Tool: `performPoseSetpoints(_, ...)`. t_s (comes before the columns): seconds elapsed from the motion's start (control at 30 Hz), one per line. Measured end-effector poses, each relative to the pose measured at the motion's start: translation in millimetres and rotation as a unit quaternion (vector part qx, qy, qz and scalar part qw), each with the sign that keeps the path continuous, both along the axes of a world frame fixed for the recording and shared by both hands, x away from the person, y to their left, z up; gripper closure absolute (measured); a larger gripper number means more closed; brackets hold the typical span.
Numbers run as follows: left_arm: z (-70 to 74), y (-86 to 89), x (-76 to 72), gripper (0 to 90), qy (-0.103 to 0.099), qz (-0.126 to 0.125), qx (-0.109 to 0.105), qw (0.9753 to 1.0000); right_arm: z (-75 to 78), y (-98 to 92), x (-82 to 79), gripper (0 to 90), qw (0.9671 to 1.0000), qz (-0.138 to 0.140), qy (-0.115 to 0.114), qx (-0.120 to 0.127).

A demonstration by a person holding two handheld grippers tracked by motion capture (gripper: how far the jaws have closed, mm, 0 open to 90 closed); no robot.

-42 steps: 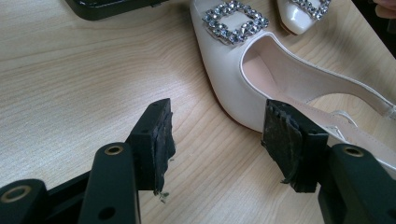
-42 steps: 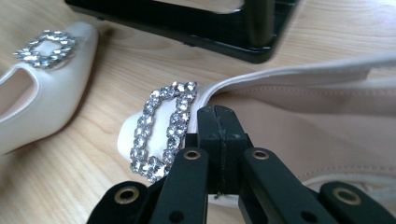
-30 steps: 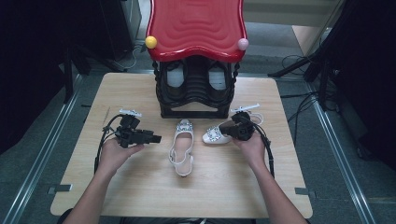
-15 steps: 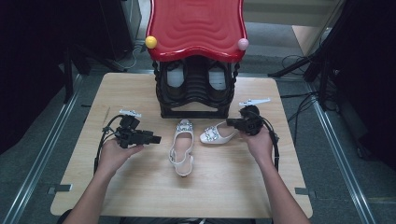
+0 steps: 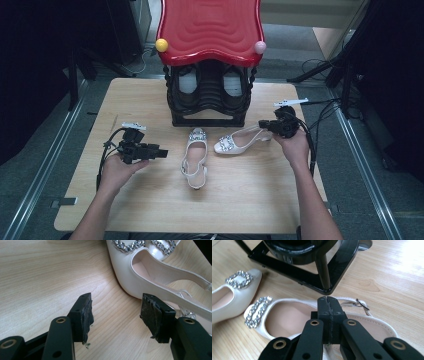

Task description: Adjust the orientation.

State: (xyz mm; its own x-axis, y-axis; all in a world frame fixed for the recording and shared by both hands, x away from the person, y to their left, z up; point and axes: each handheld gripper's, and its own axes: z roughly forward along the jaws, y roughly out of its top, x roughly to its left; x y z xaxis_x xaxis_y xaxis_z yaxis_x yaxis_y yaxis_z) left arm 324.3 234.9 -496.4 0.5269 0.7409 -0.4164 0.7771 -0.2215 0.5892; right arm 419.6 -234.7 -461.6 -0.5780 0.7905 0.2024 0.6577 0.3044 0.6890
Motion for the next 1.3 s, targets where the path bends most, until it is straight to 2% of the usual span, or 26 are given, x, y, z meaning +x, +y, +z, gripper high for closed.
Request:
performPoseSetpoints(0.1, -0.9, 2.0, -2.4, 42.9, 0.002, 0.005, -0.001, 1.0000, -7.1, -1.6, 0.3, 90.0, 0.9996, 0.029, 0.006, 0.000)
performPoseSetpoints(0.23, -1.5, 2.5, -4.1, 42.8, 0.002, 0.003, 0.002, 1.0000, -15.4, 1.6, -3.5, 90.0, 0.9986, 0.050, 0.013, -0.009)
performPoseSetpoints(0.4, -1.4, 0.5, -3.5, 42.8, 0.001, 0.000, 0.001, 1.0000, -26.2, 9.7, -5.5, 90.0, 0.9965, 0.068, 0.027, -0.041)
performPoseSetpoints(0.93, -2.4, -3.7, 3.7, 42.8, 0.001, -0.005, -0.008, 1.0000, -28.1, 20.0, -18.3, 90.0, 0.9935, 0.093, 0.050, -0.043)
performPoseSetpoints(1.0, -3.0, -4.7, 4.8, 42.8, 0.003, -0.004, -0.012, 0.9999, -28.0, 21.0, -20.8, 90.0, 0.9933, 0.093, 0.054, -0.042)
performPoseSetpoints(1.07, -3.0, -6.2, 6.5, 42.8, 0.006, -0.011, -0.006, 0.9999, -27.9, 22.9, -23.4, 90.0, 0.9930, 0.095, 0.055, -0.043)
performPoseSetpoints(1.3, -1.5, -12.1, 11.3, 42.9, -0.001, -0.015, -0.009, 0.9998, -28.3, 26.2, -30.5, 90.0, 0.9936, 0.087, 0.063, -0.036)
